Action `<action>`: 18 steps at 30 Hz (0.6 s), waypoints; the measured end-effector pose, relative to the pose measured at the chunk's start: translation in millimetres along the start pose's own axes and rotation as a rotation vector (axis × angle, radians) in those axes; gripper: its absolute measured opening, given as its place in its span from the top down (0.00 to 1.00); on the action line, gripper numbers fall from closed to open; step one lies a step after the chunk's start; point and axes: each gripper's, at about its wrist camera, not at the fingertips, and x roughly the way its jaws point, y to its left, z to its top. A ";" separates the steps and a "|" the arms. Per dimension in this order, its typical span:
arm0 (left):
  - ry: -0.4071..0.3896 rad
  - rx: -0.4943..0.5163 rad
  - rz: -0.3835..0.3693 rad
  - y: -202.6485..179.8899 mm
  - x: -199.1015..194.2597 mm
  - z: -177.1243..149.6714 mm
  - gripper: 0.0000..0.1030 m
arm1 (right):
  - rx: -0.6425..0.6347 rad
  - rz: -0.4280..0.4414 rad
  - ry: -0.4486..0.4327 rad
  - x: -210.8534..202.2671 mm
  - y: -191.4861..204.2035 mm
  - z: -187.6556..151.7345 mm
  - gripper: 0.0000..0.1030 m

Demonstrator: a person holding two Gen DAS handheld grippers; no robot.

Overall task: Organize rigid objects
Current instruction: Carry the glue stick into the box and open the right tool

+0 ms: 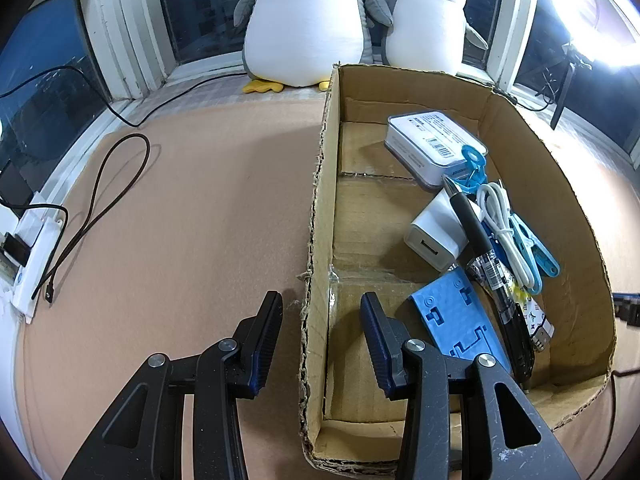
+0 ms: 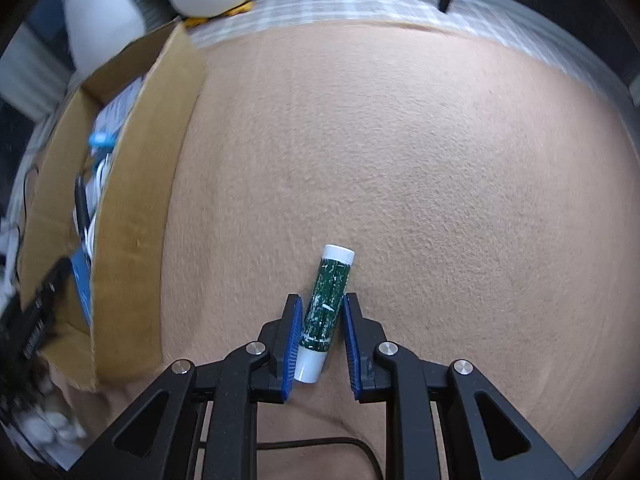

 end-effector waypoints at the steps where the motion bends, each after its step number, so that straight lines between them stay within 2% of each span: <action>1: 0.000 -0.002 0.000 0.0 -0.1 -0.1 0.57 | -0.032 -0.011 -0.008 -0.3 3.3 -2.8 0.82; 4: -0.001 -0.008 0.004 -0.5 -0.1 -0.5 0.57 | -0.076 -0.005 -0.022 -1.2 7.1 -7.8 0.87; 10: -0.002 -0.019 0.009 -1.2 -0.1 -1.6 0.57 | -0.058 0.048 -0.041 -9.1 -4.8 -16.0 0.87; 18: 0.004 -0.026 0.024 -1.7 -1.3 -1.9 0.57 | -0.064 0.134 -0.126 -55.4 -12.0 -6.4 0.87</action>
